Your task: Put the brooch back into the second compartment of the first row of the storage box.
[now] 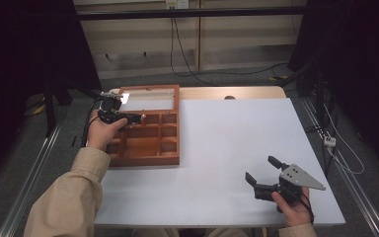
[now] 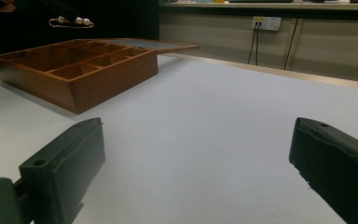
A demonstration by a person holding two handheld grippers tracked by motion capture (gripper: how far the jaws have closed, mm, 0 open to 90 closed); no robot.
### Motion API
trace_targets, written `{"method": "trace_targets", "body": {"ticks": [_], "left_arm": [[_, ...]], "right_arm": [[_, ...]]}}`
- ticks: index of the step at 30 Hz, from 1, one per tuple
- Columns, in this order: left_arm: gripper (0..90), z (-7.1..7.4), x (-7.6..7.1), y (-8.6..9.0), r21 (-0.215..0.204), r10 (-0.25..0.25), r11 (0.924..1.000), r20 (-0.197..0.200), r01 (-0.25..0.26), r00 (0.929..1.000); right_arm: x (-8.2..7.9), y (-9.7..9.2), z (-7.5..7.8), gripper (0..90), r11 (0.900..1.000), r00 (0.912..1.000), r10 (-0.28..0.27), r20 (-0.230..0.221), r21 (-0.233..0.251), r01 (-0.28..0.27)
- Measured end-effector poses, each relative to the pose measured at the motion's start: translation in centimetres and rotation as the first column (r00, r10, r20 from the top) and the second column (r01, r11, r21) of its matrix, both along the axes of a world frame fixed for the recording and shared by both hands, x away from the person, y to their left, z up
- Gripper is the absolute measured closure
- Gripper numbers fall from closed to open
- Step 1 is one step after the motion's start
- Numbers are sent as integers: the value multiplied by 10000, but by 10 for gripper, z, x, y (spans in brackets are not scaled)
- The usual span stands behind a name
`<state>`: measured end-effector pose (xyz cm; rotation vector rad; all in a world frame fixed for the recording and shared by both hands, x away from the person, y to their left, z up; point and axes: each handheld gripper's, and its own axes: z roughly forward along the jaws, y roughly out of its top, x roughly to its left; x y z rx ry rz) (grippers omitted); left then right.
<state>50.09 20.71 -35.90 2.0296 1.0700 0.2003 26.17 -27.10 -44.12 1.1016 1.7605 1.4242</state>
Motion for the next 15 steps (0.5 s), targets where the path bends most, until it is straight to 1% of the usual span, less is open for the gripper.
{"method": "trace_targets", "body": {"ticks": [4,5,6,7,8,12,15], "left_arm": [[804,0,2,1,10,25,10000,5,-25,10000],[803,0,2,1,69,-12,10000,-8,12,10000],[804,-1,2,1,-20,51,10000,-43,-51,10000],[803,0,3,1,9,8,10000,-88,-8,10000],[804,-2,3,0,-75,94,9999,2,-94,10000],[803,-2,5,2,-1,34,10000,-94,-34,10000],[803,-3,7,2,-23,113,9999,-30,-113,9999]], "right_arm": [[0,0,0,26,10000,10000,-3,5,31,3],[0,0,0,25,10000,10000,-4,2,40,4],[0,0,0,25,10000,10000,7,-8,44,-7],[0,0,0,25,10000,10000,3,-7,40,-2],[0,0,0,25,10000,10000,1,-20,46,-1],[0,0,0,26,10000,10000,25,-21,46,-25],[0,0,0,26,10000,10000,31,-24,40,-31]]}}
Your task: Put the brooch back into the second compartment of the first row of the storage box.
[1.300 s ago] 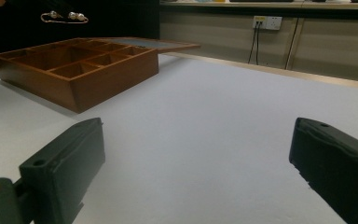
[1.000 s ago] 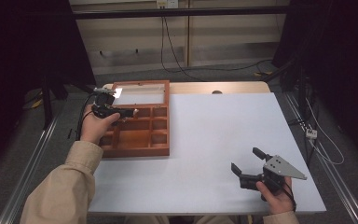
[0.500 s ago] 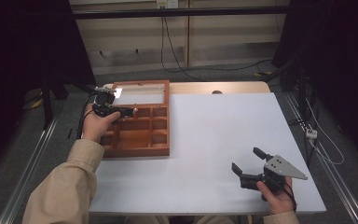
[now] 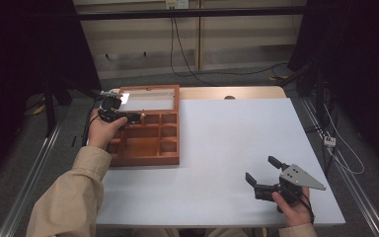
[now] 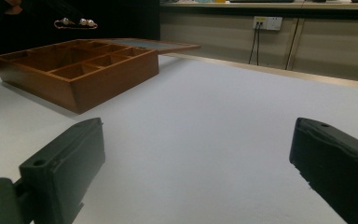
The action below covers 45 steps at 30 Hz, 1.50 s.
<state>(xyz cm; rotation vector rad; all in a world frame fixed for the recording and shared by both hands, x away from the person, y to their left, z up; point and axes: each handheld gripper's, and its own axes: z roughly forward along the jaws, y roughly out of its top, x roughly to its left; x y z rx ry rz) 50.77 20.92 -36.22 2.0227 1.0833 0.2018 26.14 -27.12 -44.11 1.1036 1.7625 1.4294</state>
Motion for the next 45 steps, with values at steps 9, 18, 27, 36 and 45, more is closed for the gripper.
{"method": "trace_targets", "body": {"ticks": [9,18,27,36,45], "left_arm": [[803,0,4,2,-7,73,10000,34,-73,10000],[803,-3,7,3,-32,181,9998,30,-180,9998],[803,-4,10,6,-52,392,9992,58,-392,9992],[803,-6,13,10,111,541,9985,59,-541,9985],[803,-5,16,11,216,597,9980,46,-597,9982]], "right_arm": [[0,0,0,25,10000,10000,17,3,-38,-17],[0,0,0,26,10000,10000,14,5,2,-14],[0,-1,0,27,10000,10000,0,20,-14,0],[0,-1,0,27,10000,10000,11,3,-8,-11],[0,0,0,27,10000,10000,18,24,-8,-18]]}}
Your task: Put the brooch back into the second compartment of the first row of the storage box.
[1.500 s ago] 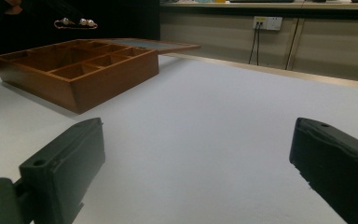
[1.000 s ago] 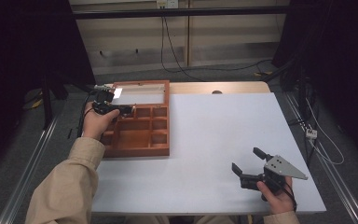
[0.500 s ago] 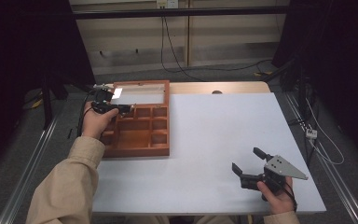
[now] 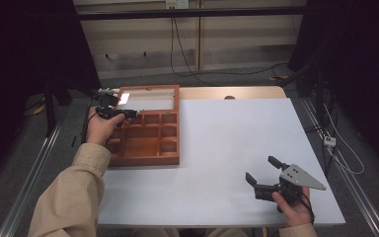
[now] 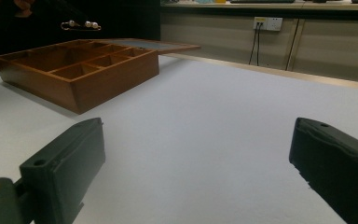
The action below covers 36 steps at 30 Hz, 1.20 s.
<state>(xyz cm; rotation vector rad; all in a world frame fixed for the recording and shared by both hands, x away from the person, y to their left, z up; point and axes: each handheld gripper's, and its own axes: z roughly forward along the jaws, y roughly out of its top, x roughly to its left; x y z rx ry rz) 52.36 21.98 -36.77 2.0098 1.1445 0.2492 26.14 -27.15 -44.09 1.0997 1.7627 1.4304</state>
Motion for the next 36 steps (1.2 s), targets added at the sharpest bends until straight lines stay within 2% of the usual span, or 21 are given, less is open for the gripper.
{"method": "trace_targets", "body": {"ticks": [5,10,11,13,14,17,36], "left_arm": [[803,-2,2,-1,23,36,10000,87,-36,10000],[803,-5,3,-3,81,71,9999,5,-71,10000],[803,-5,3,-3,227,143,9996,50,-144,9999],[803,-7,5,-3,160,24,9999,-34,-23,10000],[802,-8,5,-4,121,122,9999,-11,-122,9999],[802,-10,6,-4,332,67,9994,-60,-65,10000],[802,-19,12,-4,485,185,9987,-186,-175,9997]], "right_arm": [[0,0,0,28,10000,10000,7,-1,12,-7],[0,0,0,27,10000,10000,19,-9,22,-19],[0,0,0,28,10000,10000,17,-6,16,-17],[0,0,0,28,10000,10000,26,-2,29,-26],[0,0,0,28,10000,10000,28,0,27,-28],[0,0,0,28,10000,10000,36,6,23,-36],[-1,-2,0,28,9999,10000,-38,-25,116,38]]}}
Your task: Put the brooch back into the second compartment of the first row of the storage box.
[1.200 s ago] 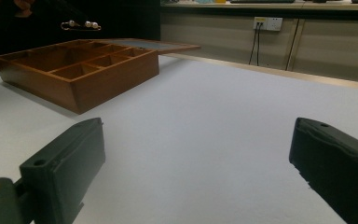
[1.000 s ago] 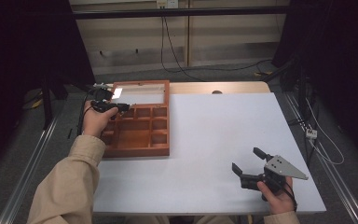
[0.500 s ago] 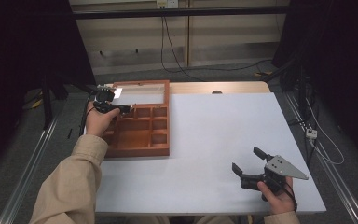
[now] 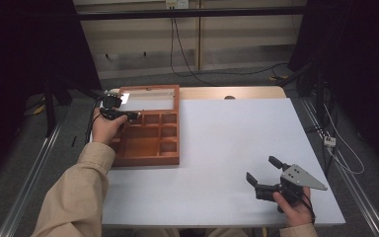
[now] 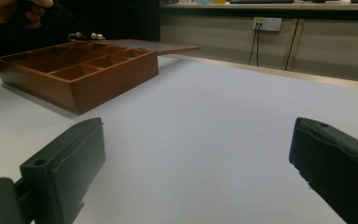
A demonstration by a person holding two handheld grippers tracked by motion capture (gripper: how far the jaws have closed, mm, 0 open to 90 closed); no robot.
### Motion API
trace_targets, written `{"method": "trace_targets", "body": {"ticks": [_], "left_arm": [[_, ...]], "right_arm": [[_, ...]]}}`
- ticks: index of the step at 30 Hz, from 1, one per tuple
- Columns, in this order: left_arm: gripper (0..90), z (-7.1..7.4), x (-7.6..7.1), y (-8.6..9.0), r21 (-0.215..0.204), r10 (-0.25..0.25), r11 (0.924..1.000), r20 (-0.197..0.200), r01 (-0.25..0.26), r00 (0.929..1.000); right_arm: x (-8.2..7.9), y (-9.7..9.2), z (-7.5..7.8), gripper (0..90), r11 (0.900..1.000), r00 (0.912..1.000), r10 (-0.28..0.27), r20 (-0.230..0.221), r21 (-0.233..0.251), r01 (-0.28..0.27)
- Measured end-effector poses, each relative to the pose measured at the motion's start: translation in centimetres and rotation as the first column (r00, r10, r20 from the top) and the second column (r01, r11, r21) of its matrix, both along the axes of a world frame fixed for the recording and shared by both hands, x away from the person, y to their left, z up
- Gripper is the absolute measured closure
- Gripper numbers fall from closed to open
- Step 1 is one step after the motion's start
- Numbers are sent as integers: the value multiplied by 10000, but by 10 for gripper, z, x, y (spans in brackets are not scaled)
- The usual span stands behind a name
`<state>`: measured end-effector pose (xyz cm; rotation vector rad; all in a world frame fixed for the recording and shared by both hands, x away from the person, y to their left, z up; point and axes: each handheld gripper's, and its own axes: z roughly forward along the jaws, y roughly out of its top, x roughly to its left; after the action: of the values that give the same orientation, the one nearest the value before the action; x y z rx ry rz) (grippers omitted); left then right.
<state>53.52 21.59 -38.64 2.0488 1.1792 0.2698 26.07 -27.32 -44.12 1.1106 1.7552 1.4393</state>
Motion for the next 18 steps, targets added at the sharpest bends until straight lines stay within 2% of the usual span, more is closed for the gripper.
{"method": "trace_targets", "body": {"ticks": [18], "left_arm": [[802,-4,4,3,76,134,9999,-56,-133,9999]], "right_arm": [[1,0,0,28,10000,10000,57,42,-80,-57]]}}
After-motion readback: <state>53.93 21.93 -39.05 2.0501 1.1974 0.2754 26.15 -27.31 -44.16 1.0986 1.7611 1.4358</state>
